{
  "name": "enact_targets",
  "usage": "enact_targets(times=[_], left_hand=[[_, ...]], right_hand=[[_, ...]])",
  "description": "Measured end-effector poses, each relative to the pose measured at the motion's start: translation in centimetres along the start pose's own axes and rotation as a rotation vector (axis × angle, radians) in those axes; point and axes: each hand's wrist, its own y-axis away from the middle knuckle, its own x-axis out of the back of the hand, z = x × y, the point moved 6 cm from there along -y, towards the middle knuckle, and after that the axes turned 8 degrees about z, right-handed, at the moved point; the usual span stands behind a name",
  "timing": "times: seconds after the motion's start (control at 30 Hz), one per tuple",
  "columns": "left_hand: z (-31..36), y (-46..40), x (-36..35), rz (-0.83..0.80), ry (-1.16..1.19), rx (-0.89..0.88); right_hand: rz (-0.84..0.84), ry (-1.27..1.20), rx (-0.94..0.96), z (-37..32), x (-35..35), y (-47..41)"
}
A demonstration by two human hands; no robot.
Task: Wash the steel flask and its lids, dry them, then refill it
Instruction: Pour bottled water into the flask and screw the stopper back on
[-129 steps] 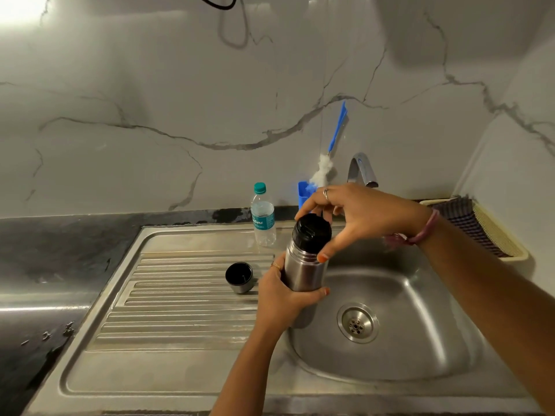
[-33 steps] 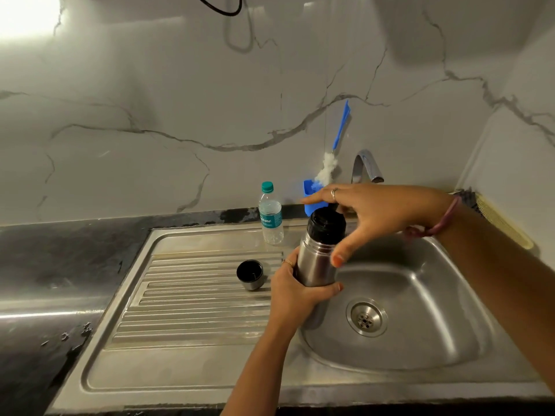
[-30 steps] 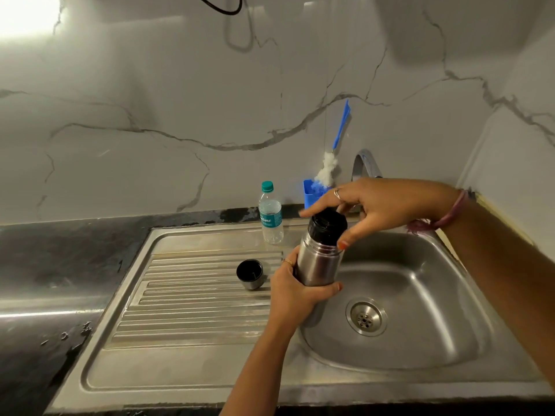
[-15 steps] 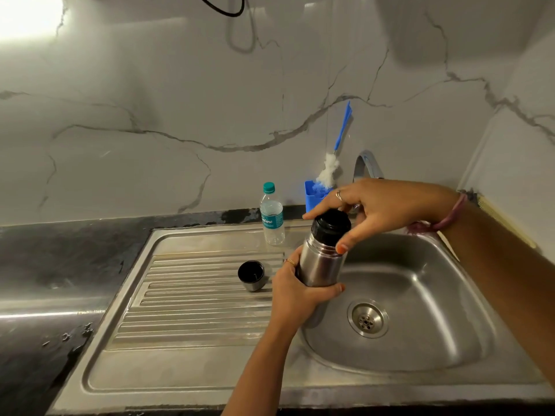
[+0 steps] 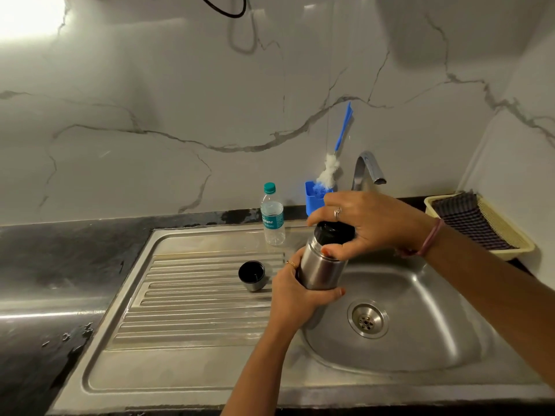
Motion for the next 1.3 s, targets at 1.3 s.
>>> enact_targets(times=[1.3], left_hand=[[-0.6, -1.3, 0.6, -0.099, -0.031, -0.008]], right_hand=[[0.268, 0.139, 0.466, -1.4, -1.0, -1.0]])
